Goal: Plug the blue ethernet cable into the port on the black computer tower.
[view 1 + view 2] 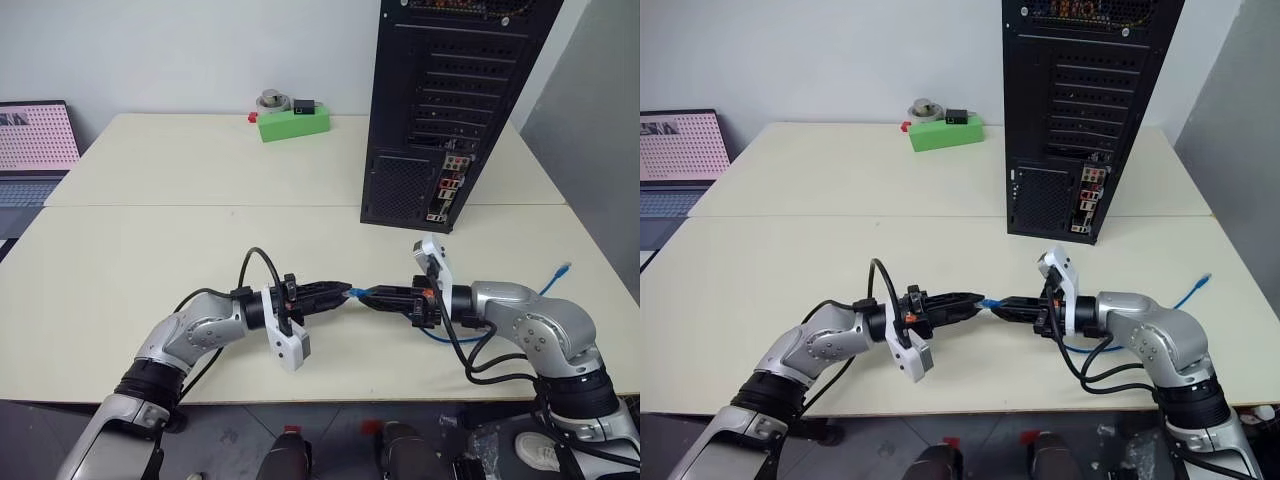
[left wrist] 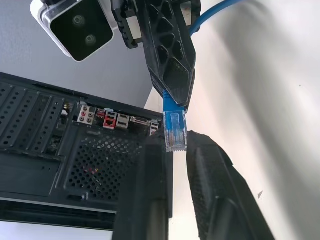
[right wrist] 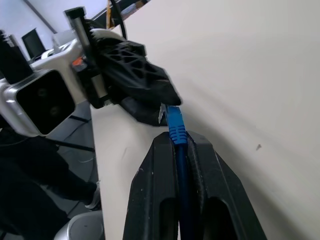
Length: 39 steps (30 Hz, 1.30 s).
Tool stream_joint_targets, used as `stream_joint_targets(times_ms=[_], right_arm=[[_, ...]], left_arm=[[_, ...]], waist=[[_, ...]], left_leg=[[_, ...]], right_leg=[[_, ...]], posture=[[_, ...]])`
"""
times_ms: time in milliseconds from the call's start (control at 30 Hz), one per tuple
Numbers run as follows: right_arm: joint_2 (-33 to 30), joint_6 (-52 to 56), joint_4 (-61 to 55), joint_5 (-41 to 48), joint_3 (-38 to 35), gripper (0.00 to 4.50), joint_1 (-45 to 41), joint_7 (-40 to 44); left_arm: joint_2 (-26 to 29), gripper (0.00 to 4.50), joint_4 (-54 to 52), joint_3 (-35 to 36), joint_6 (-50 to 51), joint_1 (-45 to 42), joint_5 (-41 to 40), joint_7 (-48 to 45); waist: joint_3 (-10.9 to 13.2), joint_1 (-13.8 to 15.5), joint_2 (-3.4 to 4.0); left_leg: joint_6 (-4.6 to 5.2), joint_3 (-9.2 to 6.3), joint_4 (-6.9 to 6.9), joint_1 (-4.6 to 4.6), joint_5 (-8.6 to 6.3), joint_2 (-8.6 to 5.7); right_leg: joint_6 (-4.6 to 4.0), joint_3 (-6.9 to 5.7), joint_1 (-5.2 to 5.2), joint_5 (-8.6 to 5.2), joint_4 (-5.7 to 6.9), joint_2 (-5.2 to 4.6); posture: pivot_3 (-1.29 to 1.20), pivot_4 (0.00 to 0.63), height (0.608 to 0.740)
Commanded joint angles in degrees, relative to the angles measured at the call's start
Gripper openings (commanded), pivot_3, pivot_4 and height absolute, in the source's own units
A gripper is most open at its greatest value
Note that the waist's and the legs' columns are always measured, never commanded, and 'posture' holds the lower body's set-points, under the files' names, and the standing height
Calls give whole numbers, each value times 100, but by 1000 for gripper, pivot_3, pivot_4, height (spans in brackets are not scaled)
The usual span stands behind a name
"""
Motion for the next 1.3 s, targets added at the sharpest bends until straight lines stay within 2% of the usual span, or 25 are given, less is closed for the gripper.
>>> stream_joint_targets(times_ms=[33,233,267,300,400,500,633,733,900,1300], right_arm=[[-62,30,-109,163,-197,0,-128,36],[-140,-212,-264,-2,-415,0,-46,-213],[-110,-383,-341,-140,-530,0,11,-416],[-51,-536,-412,-281,-638,0,65,-656],[179,-854,-617,-587,-868,0,208,-1329],[590,-1231,-971,-1091,-1021,0,403,-2292],[1302,-1420,-1133,-1885,-1204,0,500,-3833],[1770,-1538,-1180,-2570,-995,0,418,-4736],[2165,-1569,-917,-3009,-843,0,140,-5234],[2307,-1820,96,-3237,-1145,0,-598,-5370]], left_arm=[[88,1692,-183,-105,265,10,-623,-237],[152,2858,-260,-165,1432,235,-1798,-1053],[126,2958,-439,-157,1985,353,-2190,-1292],[81,3250,-632,-124,2516,455,-2532,-1454],[-71,3250,-1258,-22,3762,606,-3162,-1683],[-389,3250,-1890,135,5316,530,-3662,-1449],[-719,3250,-2372,283,6612,217,-3844,-1199],[-1045,3250,-2462,354,7563,-222,-3803,-790],[-1432,3250,-2561,461,8448,-656,-3807,-453],[-1694,3250,-2827,465,9102,-1034,-3862,-575]], waist=[[0,1,0],[0,-4,0],[0,-5,0],[0,-8,0],[0,-11,0],[0,2,0],[0,-4,0],[0,-3,0],[-1,-50,2],[-1,-51,2]], left_leg=[[0,-1,-1,0,0,0],[0,-2,-1,-1,0,0],[0,-2,-1,-1,0,0],[0,-2,-1,-1,0,0],[0,-8,-1,-6,0,0],[0,-12,0,-8,0,0],[-1,-18,2,-8,3,0],[-7,-20,1,-8,11,0],[-16,-14,-3,-5,20,0],[-19,-11,-5,-9,21,-2]], right_leg=[[0,0,0,0,0,0],[0,-3,0,0,1,1],[0,-3,0,0,1,1],[0,-3,0,0,1,1],[0,-7,-1,0,1,1],[0,-11,-1,0,2,1],[0,-13,0,0,3,3],[0,-14,0,0,4,5],[0,-5,-2,0,4,5],[-2,-5,-6,1,2,3]], posture=[[0,150,740],[0,150,740],[0,150,740],[0,150,740],[0,150,740],[0,150,740],[0,150,740],[0,150,740],[0,150,740],[0,150,740]])
